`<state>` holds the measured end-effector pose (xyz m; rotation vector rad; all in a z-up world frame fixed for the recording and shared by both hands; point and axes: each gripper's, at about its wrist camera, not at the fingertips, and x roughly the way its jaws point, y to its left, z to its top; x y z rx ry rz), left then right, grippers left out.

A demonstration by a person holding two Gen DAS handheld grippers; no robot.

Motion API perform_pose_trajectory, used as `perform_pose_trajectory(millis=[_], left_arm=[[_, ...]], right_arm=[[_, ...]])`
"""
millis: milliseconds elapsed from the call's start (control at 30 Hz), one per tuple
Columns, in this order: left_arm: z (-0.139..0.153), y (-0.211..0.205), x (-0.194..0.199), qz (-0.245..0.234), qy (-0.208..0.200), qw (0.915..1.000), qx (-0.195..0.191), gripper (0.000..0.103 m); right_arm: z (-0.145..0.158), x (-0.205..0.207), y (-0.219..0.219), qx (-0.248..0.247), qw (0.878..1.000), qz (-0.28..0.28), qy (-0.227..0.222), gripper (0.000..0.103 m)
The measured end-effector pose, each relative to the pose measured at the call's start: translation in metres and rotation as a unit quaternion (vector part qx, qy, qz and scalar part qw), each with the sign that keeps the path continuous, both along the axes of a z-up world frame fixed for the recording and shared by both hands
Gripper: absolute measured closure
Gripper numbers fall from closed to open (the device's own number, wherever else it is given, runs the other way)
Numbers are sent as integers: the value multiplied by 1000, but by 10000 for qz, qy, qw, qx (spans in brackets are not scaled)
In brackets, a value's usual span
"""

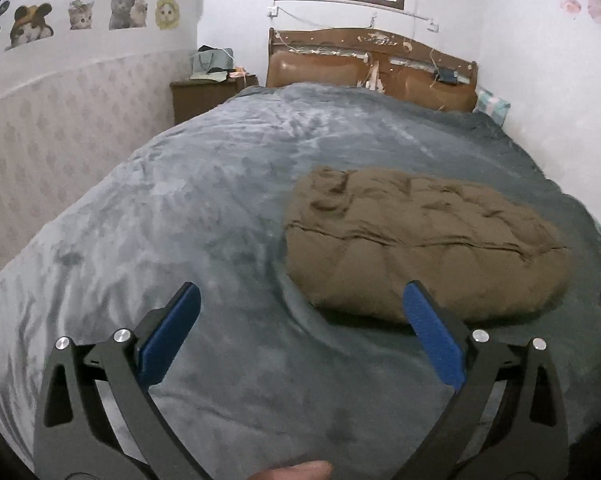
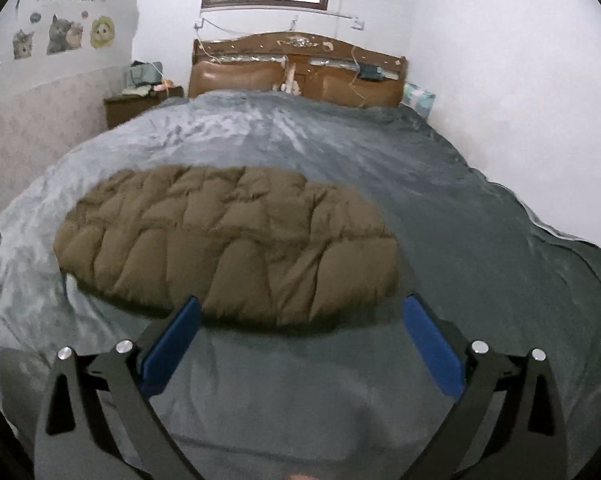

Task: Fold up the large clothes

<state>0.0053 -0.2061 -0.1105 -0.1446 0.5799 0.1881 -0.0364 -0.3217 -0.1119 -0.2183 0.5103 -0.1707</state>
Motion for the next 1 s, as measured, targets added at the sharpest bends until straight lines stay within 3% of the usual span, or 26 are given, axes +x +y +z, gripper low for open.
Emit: perform_pose_trajectory(millis=[200, 333, 500, 1000], left_arm=[[4, -11, 0, 247, -75, 9994, 215, 3], [6, -13, 4, 150, -105, 9998, 110, 3], [7, -21, 6, 128, -256, 9993, 259, 3], [8, -13, 7, 77, -229, 9996, 111, 3]], right_arm=[[7, -7, 12, 2, 9995, 138, -271, 2], [16, -8, 10, 259, 9984, 264, -428, 2], [9, -2, 7, 305, 9991, 150, -236, 2], [6, 2, 6, 200, 9995, 122, -189, 2]])
